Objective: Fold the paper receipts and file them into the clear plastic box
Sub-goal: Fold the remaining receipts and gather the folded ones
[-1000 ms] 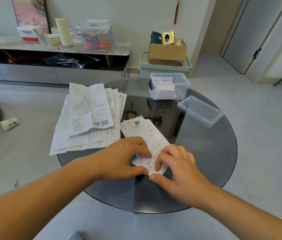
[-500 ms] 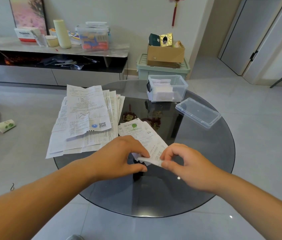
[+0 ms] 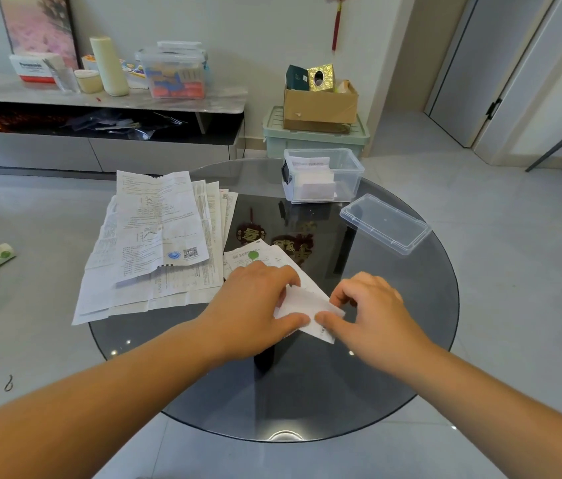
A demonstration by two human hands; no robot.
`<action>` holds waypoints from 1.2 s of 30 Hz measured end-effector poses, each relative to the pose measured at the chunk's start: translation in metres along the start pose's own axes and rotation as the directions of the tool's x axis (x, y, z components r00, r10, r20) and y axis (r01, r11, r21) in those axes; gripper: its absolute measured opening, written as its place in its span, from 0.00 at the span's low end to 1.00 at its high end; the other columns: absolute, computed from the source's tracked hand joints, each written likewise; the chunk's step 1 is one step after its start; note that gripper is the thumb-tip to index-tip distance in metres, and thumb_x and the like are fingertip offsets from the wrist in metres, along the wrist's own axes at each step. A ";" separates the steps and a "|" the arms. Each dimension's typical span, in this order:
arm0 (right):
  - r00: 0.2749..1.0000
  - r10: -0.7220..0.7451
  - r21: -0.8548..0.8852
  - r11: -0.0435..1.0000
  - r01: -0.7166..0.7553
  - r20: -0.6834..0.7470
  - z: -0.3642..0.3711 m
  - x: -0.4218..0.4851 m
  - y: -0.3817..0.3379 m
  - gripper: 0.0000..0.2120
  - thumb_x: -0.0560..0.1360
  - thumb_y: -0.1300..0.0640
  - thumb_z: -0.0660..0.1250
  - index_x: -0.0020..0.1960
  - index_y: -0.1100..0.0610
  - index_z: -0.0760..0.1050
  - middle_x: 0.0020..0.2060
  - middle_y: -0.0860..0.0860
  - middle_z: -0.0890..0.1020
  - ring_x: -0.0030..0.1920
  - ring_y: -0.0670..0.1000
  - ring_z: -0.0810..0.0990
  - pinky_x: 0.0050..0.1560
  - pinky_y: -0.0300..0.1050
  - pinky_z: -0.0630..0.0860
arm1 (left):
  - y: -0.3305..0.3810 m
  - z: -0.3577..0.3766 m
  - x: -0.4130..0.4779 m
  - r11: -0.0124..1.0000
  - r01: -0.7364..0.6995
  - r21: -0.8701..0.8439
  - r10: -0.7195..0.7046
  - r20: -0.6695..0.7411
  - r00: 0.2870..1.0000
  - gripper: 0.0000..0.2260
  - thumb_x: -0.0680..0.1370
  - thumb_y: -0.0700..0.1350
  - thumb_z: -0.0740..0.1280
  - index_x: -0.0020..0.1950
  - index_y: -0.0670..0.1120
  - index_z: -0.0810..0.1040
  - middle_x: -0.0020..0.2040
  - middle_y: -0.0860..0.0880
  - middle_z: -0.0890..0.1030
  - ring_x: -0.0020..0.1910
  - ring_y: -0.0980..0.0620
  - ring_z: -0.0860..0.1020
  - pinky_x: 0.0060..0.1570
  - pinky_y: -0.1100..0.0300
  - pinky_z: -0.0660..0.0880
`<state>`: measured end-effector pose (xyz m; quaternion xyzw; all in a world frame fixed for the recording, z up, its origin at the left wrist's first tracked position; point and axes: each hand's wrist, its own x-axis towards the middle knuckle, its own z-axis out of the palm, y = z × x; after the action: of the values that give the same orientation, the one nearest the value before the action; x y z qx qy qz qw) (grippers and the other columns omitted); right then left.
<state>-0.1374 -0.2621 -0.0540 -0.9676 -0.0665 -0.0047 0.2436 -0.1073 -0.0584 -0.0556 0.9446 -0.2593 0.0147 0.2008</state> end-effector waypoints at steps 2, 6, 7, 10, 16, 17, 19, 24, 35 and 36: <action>0.999 0.039 -0.033 0.999 -0.039 -0.002 0.002 0.000 0.001 0.12 0.74 0.37 0.69 0.46 0.42 0.71 0.50 0.41 0.70 0.56 0.46 0.66 0.56 0.45 0.63 | 0.000 0.004 0.004 0.999 0.035 -0.010 -0.035 0.017 0.999 0.23 0.75 0.65 0.68 0.66 0.58 0.70 0.50 0.60 0.71 0.54 0.56 0.67 0.61 0.56 0.67; 0.999 0.031 -0.049 0.998 -0.030 0.014 0.004 -0.002 0.002 0.17 0.73 0.36 0.68 0.57 0.39 0.66 0.55 0.40 0.68 0.59 0.46 0.63 0.57 0.45 0.59 | -0.003 0.006 0.009 0.998 0.066 0.000 -0.066 0.071 0.995 0.23 0.75 0.66 0.66 0.66 0.61 0.67 0.54 0.59 0.67 0.59 0.54 0.64 0.65 0.52 0.63; 1.000 0.012 -0.043 0.999 -0.011 0.022 0.005 -0.003 0.002 0.19 0.74 0.37 0.68 0.59 0.38 0.65 0.56 0.40 0.67 0.59 0.45 0.63 0.58 0.45 0.58 | -0.003 0.005 0.009 0.998 0.061 -0.001 -0.061 0.077 0.995 0.21 0.75 0.66 0.66 0.64 0.62 0.66 0.55 0.59 0.67 0.59 0.54 0.63 0.65 0.52 0.62; 0.997 -0.054 0.001 0.999 0.054 0.063 0.007 -0.006 0.003 0.18 0.76 0.41 0.67 0.62 0.36 0.65 0.56 0.38 0.65 0.61 0.44 0.60 0.60 0.44 0.55 | -0.002 0.006 0.007 0.999 0.039 -0.025 -0.037 0.082 0.996 0.14 0.76 0.64 0.66 0.55 0.63 0.65 0.55 0.59 0.67 0.58 0.54 0.63 0.64 0.53 0.60; 0.990 -0.094 -0.042 0.994 0.099 0.107 0.003 -0.010 0.009 0.20 0.74 0.34 0.66 0.63 0.37 0.72 0.54 0.37 0.63 0.60 0.43 0.59 0.60 0.42 0.54 | -0.007 0.004 0.008 0.999 0.034 -0.013 -0.031 0.149 0.988 0.09 0.77 0.64 0.64 0.53 0.62 0.71 0.55 0.58 0.66 0.59 0.55 0.62 0.64 0.54 0.59; 0.990 -0.083 -0.037 0.995 0.088 0.114 0.001 -0.010 0.009 0.21 0.73 0.33 0.66 0.64 0.36 0.72 0.54 0.37 0.63 0.60 0.43 0.59 0.60 0.42 0.54 | -0.008 0.003 0.008 0.999 0.037 -0.025 -0.032 0.160 0.987 0.09 0.78 0.63 0.65 0.54 0.62 0.72 0.55 0.58 0.66 0.59 0.55 0.62 0.65 0.53 0.59; 0.988 -0.065 -0.024 0.997 0.069 0.138 -0.002 -0.009 0.009 0.21 0.73 0.35 0.68 0.64 0.36 0.71 0.55 0.37 0.63 0.61 0.43 0.59 0.61 0.42 0.55 | -0.009 0.000 0.009 0.997 0.048 -0.056 -0.037 0.178 0.983 0.09 0.78 0.61 0.66 0.55 0.61 0.74 0.55 0.58 0.67 0.60 0.54 0.62 0.66 0.53 0.59; 0.971 -0.010 -0.041 0.999 0.020 0.237 -0.017 -0.006 0.011 0.21 0.74 0.38 0.70 0.66 0.33 0.70 0.58 0.38 0.63 0.63 0.45 0.59 0.66 0.45 0.57 | -0.011 -0.001 0.006 0.994 0.057 -0.093 -0.039 0.186 0.982 0.07 0.79 0.57 0.67 0.56 0.63 0.75 0.59 0.59 0.66 0.61 0.55 0.62 0.67 0.54 0.59; 0.963 -0.220 -0.264 0.930 0.255 0.155 0.006 -0.036 -0.006 0.30 0.79 0.34 0.44 0.74 0.46 0.67 0.73 0.40 0.68 0.71 0.46 0.64 0.69 0.47 0.61 | -0.005 0.010 0.005 0.998 0.055 0.020 -0.057 0.071 0.996 0.26 0.80 0.62 0.61 0.74 0.55 0.59 0.70 0.55 0.65 0.67 0.52 0.63 0.69 0.51 0.61; 0.967 -0.195 -0.304 0.923 0.237 0.161 0.005 -0.037 -0.003 0.33 0.80 0.33 0.41 0.75 0.47 0.66 0.74 0.42 0.67 0.72 0.46 0.64 0.70 0.49 0.62 | -0.006 0.010 0.005 0.998 0.050 0.037 -0.052 0.081 0.995 0.28 0.79 0.64 0.59 0.75 0.54 0.59 0.71 0.55 0.65 0.68 0.52 0.64 0.69 0.51 0.61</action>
<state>-0.1742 -0.2619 -0.0585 -0.9792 -0.1867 0.0196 0.0764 -0.1009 -0.0599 -0.0661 0.9541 -0.2428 -0.0247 0.1738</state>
